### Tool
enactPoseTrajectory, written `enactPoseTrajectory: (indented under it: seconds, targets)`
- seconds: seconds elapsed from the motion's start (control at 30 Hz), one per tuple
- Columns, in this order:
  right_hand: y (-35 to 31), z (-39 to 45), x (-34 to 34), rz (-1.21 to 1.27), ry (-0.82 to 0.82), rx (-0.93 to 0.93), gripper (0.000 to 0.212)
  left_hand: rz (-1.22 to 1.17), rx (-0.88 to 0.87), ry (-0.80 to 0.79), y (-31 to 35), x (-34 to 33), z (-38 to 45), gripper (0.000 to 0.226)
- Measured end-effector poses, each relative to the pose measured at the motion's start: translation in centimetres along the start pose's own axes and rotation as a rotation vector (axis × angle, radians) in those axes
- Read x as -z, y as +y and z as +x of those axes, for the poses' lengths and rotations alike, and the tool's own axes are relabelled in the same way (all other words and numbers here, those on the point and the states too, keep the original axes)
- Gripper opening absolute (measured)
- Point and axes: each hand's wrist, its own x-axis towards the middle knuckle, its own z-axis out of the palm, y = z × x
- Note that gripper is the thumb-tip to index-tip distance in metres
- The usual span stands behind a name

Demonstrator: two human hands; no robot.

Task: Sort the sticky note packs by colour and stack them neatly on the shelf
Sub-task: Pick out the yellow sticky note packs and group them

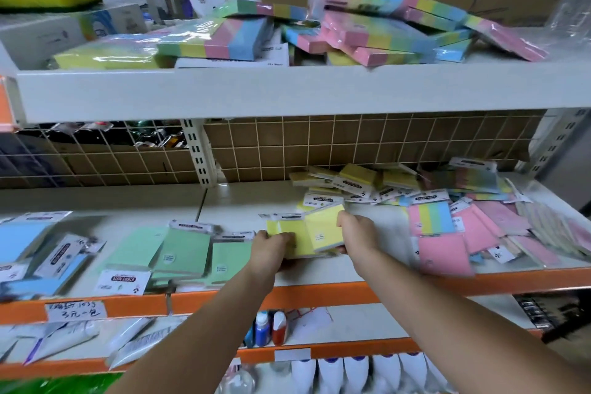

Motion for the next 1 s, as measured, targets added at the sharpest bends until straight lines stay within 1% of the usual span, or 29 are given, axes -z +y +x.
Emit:
enactPoseTrajectory:
  seconds: [0.07,0.17,0.27,0.3,0.37,0.43,0.57,0.7,0.87,1.0]
  targets:
    - [-0.1,-1.0,-0.7,-0.047,-0.044,0.047,0.013,-0.037,-0.008,-0.004,0.0,0.5,-0.9,0.025]
    - [0.1,-2.1,-1.9,-0.07,-0.127,0.097,0.015,-0.118,-0.017,-0.002,0.0,1.6,-2.1,0.015]
    - [0.2,-3.4,-3.2,0.043,-0.25,0.054,0.005,-0.147,-0.047,0.005,0.1,2.5,-3.1,0.011]
    - [0.2,-3.7,-3.7,0.067,-0.269,0.053,0.006,-0.161,-0.049,0.016,0.2,2.8,-3.4,0.014]
    - [0.0,-4.3,-4.5,0.033,-0.263,0.098,0.013,-0.194,-0.047,0.03,0.3,3.5,-3.9,0.033]
    - [-0.4,-5.0,-5.2,-0.002,-0.254,0.153,0.011,-0.212,-0.057,0.048,0.4,4.4,-4.4,0.042]
    - [-1.3,-6.6,-7.2,-0.035,-0.269,0.224,0.01,-0.247,-0.095,0.096,1.1,6.7,-5.2,0.038]
    - [-2.1,-8.4,-9.4,-0.06,-0.279,0.273,0.022,-0.264,-0.11,0.124,1.7,9.5,-5.5,0.038]
    - [-3.1,-11.4,-13.0,-0.094,-0.274,0.318,0.016,-0.306,-0.127,0.146,2.4,14.2,-5.9,0.04]
    - [-3.9,-14.7,-17.0,-0.08,-0.26,0.338,0.018,-0.293,-0.135,0.138,3.1,19.3,-6.3,0.043]
